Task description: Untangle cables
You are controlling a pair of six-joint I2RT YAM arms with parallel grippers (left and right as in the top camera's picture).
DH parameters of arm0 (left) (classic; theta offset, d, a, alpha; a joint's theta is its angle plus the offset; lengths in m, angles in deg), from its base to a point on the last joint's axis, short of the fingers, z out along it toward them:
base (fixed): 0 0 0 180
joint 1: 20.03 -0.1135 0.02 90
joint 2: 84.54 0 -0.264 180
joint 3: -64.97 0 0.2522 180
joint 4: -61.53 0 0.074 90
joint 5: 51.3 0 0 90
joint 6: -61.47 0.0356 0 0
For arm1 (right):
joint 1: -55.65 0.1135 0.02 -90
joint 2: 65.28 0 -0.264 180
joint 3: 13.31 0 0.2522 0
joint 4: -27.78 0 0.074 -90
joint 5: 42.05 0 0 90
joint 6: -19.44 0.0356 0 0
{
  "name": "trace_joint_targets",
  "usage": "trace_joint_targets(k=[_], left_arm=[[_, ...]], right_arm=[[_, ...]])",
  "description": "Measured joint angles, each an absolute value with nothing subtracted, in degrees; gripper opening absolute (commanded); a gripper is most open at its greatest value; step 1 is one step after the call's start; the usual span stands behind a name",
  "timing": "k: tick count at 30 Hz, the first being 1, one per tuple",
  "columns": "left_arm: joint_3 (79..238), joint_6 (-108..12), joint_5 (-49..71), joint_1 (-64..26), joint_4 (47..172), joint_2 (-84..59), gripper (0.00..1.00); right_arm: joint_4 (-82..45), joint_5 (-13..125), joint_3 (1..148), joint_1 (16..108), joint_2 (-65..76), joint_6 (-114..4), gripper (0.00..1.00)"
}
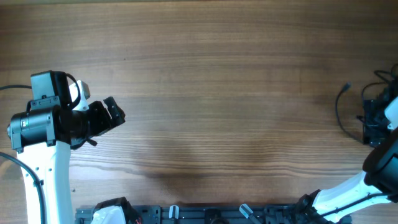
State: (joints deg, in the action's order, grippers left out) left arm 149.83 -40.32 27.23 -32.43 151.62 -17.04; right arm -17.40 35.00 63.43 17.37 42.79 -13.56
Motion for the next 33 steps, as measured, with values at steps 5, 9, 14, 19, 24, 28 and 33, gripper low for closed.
trace_joint_targets(k=[5, 9, 14, 19, 24, 28, 33], left_arm=[[149.83, -40.32, 27.23, -32.43, 151.67, -17.04, 1.00], [149.83, -40.30, 27.23, -32.43, 151.62, -17.04, 1.00], [149.83, -40.15, 27.23, -32.43, 151.69, -17.04, 1.00], [149.83, -40.15, 26.80, -32.43, 151.78, -17.04, 1.00], [149.83, -40.15, 26.80, -32.43, 151.82, -17.04, 1.00], [149.83, -40.12, 26.80, -32.43, 151.84, -17.04, 1.00], [149.83, -40.15, 26.80, -32.43, 151.91, -17.04, 1.00]], right_arm=[[-2.37, 55.81, 62.93, 16.89, 42.07, -29.39, 1.00], [-0.68, 60.82, 62.36, 18.64, 35.58, -35.18, 1.00], [-18.26, 54.72, 62.86, 26.55, 21.26, -33.48, 1.00], [-37.18, 37.85, 60.77, 29.63, 19.43, -17.81, 1.00], [-30.58, 33.10, 53.38, 29.63, 19.38, -10.24, 0.97], [-21.78, 31.27, 46.63, 29.63, 19.36, -8.63, 0.86], [-14.08, 27.99, 42.67, 29.63, 19.34, -8.84, 0.80]])
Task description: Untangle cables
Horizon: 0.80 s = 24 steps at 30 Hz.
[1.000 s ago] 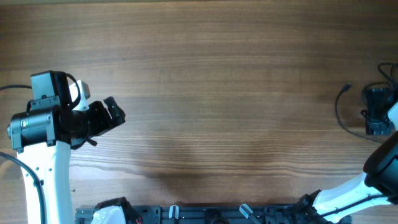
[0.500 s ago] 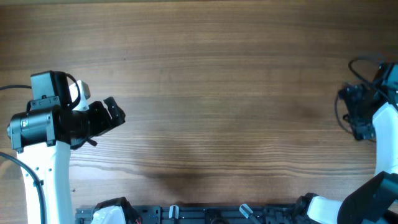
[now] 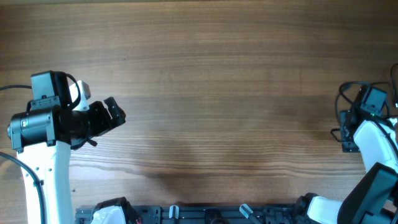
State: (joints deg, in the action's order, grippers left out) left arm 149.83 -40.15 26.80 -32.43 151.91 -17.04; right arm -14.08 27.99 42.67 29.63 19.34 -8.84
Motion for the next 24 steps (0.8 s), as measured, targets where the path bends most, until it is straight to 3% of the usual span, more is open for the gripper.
trace_joint_targets(k=[11, 13, 14, 15, 16, 17, 24], left_arm=[[149.83, -40.15, 26.80, -32.43, 151.88, -17.04, 1.00], [149.83, -40.15, 26.80, -32.43, 151.88, -17.04, 1.00], [149.83, -40.12, 26.80, -32.43, 151.88, -17.04, 1.00], [149.83, -40.12, 26.80, -32.43, 151.91, -17.04, 1.00], [149.83, -40.12, 26.80, -32.43, 151.97, -17.04, 1.00], [149.83, -40.15, 26.80, -32.43, 152.04, -17.04, 1.00], [149.83, -40.12, 26.80, -32.43, 152.04, -17.04, 1.00]], right_arm=[[-10.43, 23.33, 41.82, 29.30, 22.99, -9.00, 0.83], [-9.95, 23.22, 41.82, 29.19, 24.61, -9.08, 0.70], [-8.57, 23.25, 41.77, 29.19, 25.37, -10.16, 0.44], [-8.18, 23.22, 41.77, 29.08, 25.52, -10.46, 0.31], [-7.50, 23.20, 41.71, 28.95, 25.59, -11.05, 0.09], [-6.80, 23.20, 41.71, 28.91, 25.59, -11.14, 0.04], [-0.44, 25.04, 41.62, 28.73, 25.57, -15.75, 0.04]])
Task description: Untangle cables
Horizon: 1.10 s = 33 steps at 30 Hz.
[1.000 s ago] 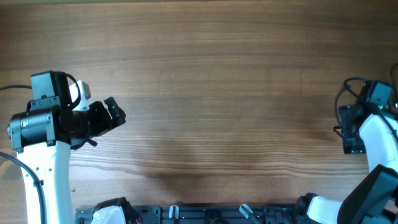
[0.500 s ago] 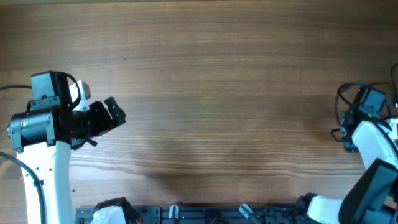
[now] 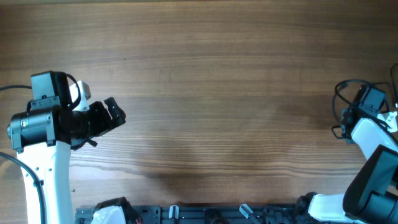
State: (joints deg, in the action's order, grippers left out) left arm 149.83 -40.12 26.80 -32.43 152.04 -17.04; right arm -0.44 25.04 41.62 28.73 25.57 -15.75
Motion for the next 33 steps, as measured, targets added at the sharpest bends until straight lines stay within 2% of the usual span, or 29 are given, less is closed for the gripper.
trace_joint_targets(k=[3, 7, 13, 14, 15, 16, 17, 18, 19, 23, 25, 27, 29, 33], left_arm=[[149.83, -40.12, 26.80, -32.43, 152.04, -17.04, 1.00], [149.83, -40.12, 26.80, -32.43, 152.02, -17.04, 0.99], [149.83, -40.12, 26.80, -32.43, 152.04, -17.04, 1.00], [149.83, -40.15, 26.80, -32.43, 152.04, -17.04, 1.00], [149.83, -40.15, 26.80, -32.43, 151.99, -17.04, 1.00], [149.83, -40.12, 26.80, -32.43, 152.04, -17.04, 1.00], [149.83, -40.15, 26.80, -32.43, 152.02, -17.04, 1.00], [149.83, -40.12, 26.80, -32.43, 152.02, -17.04, 1.00], [149.83, -40.12, 26.80, -32.43, 152.02, -17.04, 1.00], [149.83, -40.15, 26.80, -32.43, 152.06, -17.04, 1.00], [149.83, -40.12, 26.80, -32.43, 152.06, -17.04, 1.00], [149.83, -40.12, 26.71, -32.43, 152.06, -17.04, 1.00], [149.83, -39.64, 25.68, -32.41, 152.04, -17.04, 1.00], [149.83, -38.40, 24.30, -31.08, 152.26, -17.04, 1.00]], right_arm=[[-0.49, 26.61, 45.77, 26.96, 23.45, -19.16, 0.04], [0.10, 29.15, 59.50, 20.30, 15.18, -24.62, 0.04], [2.60, 32.95, 65.09, 8.69, 11.91, -21.56, 0.04], [2.55, 32.99, 65.09, 7.75, 12.21, -21.19, 0.12], [2.46, 33.12, 65.09, 7.25, 12.98, -21.13, 0.38], [1.70, 33.41, 65.09, 7.05, 14.16, -20.82, 0.54], [0.76, 33.93, 65.09, 7.07, 15.53, -20.76, 0.76], [0.10, 34.94, 65.09, 7.07, 17.17, -20.69, 0.91], [-0.18, 36.10, 65.09, 7.07, 18.49, -20.60, 1.00], [-2.30, 42.28, 65.09, 7.07, 20.65, -20.93, 1.00], [-2.61, 51.24, 65.09, 7.45, 20.65, -22.00, 1.00], [-3.00, 62.48, 65.09, 9.57, 20.67, -28.97, 1.00], [-8.70, 72.88, 65.20, 14.59, 20.65, -40.23, 1.00], [-20.16, 79.26, 65.12, 27.79, 20.82, -59.01, 1.00]])
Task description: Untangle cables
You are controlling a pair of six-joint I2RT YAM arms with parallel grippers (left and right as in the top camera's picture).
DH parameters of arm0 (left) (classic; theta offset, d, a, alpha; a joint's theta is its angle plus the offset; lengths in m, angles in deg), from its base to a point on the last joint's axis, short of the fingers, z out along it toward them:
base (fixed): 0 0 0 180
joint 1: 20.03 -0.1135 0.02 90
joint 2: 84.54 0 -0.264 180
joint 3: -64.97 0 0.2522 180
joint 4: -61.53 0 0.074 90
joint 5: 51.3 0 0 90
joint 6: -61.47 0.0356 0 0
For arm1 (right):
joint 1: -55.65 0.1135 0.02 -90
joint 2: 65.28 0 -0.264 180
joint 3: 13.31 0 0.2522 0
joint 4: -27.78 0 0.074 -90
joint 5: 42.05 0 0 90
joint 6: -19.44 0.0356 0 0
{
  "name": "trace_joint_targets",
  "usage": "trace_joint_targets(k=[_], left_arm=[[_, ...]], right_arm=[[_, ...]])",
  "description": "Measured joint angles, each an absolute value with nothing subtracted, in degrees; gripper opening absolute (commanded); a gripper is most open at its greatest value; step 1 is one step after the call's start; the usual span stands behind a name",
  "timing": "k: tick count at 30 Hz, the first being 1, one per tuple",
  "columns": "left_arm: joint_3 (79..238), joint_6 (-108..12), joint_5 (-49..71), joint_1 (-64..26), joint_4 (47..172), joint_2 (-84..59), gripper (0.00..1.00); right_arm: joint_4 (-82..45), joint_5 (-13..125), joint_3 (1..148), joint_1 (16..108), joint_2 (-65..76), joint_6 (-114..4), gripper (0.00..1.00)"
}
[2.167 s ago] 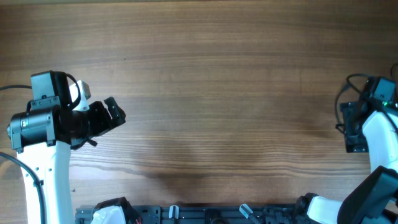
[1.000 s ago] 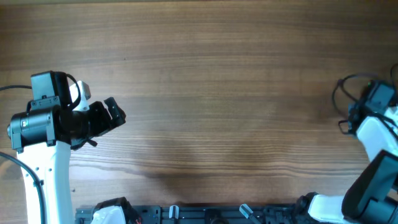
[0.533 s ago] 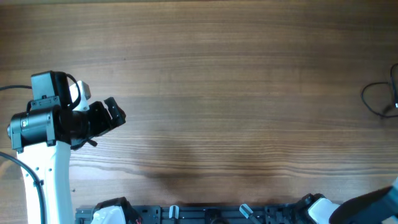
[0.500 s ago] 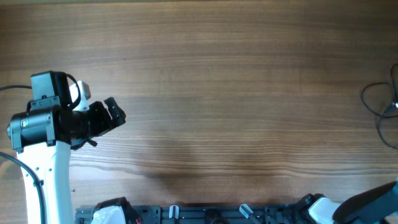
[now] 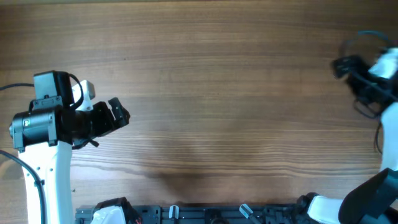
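Observation:
Only the overhead view is given. My right gripper is raised at the far right edge, blurred, pointing left. A thin dark cable arcs up out of its tip, and another loop of the cable hangs below the arm near the table's right edge. The gripper looks shut on the cable. The rest of the cable runs out of view to the right. My left gripper is at the left side, pointing right, open with nothing between its fingers, far from the cable.
The wooden table fills the view. A black rail with clips runs along the front edge. The left arm's white link stands at the front left, and the right arm's base is at the front right.
My right gripper has moved from mid-right to the upper right and higher off the table, and the cable has gone with it. The left gripper shifted slightly right.
The right gripper was first at the right edge beside a loose cable loop on the table. Then it stood over that loop, slightly further in. Now it is raised at the upper right with the cable hanging from it. The left arm barely moved.

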State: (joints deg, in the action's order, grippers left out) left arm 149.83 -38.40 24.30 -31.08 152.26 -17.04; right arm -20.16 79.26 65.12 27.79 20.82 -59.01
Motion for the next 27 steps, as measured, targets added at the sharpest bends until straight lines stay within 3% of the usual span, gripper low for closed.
trace_joint_targets(k=[8, 17, 27], left_arm=[[149.83, -37.55, 23.91, -30.47, 152.50, -25.39, 1.00], [149.83, -36.21, 23.78, -30.47, 152.78, -40.34, 1.00], [149.83, -36.08, 23.78, -30.47, 152.96, -41.87, 1.00]], right_arm=[[-35.52, 80.16, 65.09, 45.76, 19.25, -76.23, 1.00], [-44.83, 76.38, 65.12, 71.25, -7.28, -73.10, 1.00], [-61.12, 57.10, 65.23, 73.89, -48.97, -63.46, 1.00]])
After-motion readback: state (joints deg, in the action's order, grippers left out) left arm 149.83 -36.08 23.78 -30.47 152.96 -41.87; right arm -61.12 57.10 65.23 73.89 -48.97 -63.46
